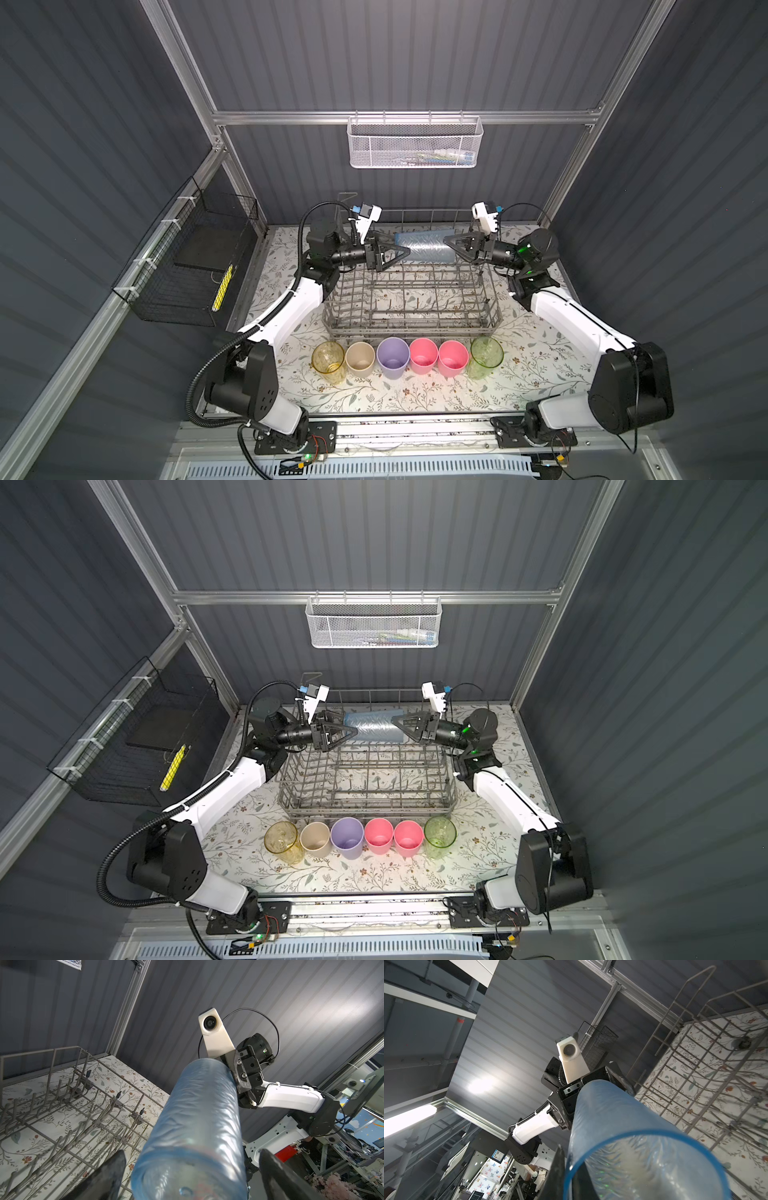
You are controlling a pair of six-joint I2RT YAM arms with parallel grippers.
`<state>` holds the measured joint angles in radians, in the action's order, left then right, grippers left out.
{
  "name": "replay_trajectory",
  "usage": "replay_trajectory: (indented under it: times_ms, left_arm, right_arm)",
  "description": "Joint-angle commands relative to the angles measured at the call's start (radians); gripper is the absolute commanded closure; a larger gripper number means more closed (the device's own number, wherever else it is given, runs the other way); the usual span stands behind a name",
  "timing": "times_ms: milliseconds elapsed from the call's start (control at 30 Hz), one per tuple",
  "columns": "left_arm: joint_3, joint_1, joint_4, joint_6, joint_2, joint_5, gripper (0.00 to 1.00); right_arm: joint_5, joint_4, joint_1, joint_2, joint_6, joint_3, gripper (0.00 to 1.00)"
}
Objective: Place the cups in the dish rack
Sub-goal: 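Close the left gripper around the blue cup's body beside the right gripper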
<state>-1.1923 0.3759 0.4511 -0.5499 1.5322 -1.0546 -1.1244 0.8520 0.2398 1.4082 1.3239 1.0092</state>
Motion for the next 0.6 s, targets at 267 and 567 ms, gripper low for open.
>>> replay_trajectory:
  times_ms: [267, 567]
  left_arm:
    - [-0.041, 0.031, 0.034, 0.015, 0.029, -0.033, 0.14]
    - [-0.034, 0.038, 0.051, 0.008, 0.029, -0.021, 0.11]
  right_arm:
    - [-0.032, 0.098, 0.016, 0.005, 0.031, -0.005, 1.0]
    - [-0.032, 0.108, 0.019, 0.012, 0.037, -0.015, 1.0]
